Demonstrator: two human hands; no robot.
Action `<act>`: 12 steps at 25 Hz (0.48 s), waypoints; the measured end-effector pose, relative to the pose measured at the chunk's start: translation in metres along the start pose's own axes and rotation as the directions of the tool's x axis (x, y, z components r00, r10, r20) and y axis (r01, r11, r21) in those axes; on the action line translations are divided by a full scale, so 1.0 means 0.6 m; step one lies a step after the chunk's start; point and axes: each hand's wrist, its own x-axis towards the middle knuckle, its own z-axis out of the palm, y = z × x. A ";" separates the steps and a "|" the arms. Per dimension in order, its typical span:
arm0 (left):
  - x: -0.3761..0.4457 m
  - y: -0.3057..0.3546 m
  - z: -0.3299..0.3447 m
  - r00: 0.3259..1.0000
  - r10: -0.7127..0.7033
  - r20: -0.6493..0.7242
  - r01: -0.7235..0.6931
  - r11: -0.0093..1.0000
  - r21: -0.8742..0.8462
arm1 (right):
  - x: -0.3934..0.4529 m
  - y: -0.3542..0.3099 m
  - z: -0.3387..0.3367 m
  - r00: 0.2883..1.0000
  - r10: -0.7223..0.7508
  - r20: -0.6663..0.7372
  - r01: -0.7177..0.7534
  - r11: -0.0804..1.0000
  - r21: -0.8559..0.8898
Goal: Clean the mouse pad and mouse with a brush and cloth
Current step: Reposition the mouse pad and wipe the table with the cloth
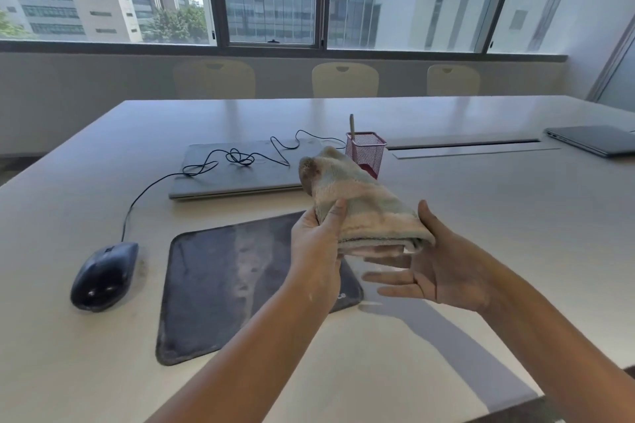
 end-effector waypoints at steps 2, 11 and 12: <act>0.009 -0.022 0.014 1.000 -0.016 -0.020 0.016 1.000 0.026 | -0.008 -0.016 -0.015 0.998 -0.065 0.012 0.063 0.991 0.120; 0.094 -0.094 0.083 0.991 -0.077 -0.109 0.108 0.943 0.316 | 0.018 -0.103 -0.088 0.880 -0.432 -0.197 0.372 0.885 -0.280; 0.106 -0.095 0.096 0.991 -0.069 -0.118 0.104 0.942 0.318 | 0.023 -0.120 -0.097 0.852 -0.479 -0.210 0.399 0.855 -0.331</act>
